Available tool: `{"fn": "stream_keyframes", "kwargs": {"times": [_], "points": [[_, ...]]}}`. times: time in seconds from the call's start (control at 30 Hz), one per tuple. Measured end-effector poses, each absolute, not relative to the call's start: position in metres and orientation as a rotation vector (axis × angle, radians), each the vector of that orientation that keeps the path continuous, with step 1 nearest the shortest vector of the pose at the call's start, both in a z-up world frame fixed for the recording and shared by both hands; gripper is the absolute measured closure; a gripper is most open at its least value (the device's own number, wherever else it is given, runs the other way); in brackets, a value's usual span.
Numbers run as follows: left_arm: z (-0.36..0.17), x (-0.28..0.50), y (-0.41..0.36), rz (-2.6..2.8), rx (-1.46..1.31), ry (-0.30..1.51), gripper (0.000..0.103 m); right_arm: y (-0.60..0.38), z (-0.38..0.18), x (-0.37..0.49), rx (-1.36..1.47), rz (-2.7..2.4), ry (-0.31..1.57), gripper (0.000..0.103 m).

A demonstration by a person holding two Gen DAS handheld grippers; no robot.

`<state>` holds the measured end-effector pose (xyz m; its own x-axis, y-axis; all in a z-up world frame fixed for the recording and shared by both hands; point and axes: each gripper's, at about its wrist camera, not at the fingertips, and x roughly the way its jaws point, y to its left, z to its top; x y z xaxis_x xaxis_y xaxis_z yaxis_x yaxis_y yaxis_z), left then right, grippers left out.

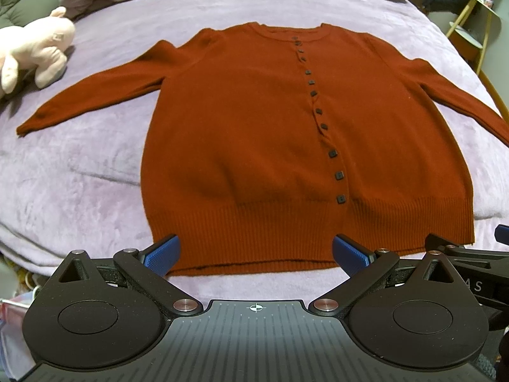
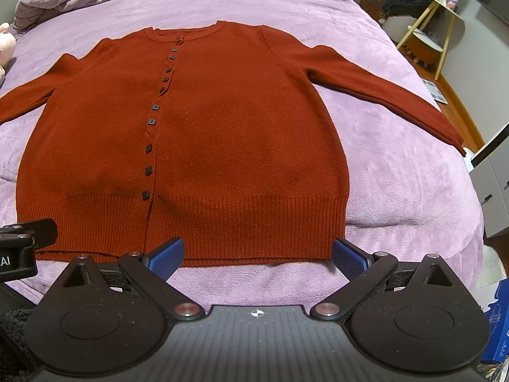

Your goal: Fold small clothes

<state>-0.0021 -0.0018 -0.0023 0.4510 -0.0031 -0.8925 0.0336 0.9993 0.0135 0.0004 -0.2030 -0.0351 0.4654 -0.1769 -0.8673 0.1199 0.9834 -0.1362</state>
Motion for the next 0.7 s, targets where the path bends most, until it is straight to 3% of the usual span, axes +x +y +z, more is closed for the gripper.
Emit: {"fn": "stream_keyframes", "kwargs": {"times": [0.7], "points": [[-0.0058,-0.0046,-0.0009,-0.025,0.033,1.107,0.0,-0.2023,-0.0345,-0.0001,-0.059,-0.183,1.07,0.004]]}}
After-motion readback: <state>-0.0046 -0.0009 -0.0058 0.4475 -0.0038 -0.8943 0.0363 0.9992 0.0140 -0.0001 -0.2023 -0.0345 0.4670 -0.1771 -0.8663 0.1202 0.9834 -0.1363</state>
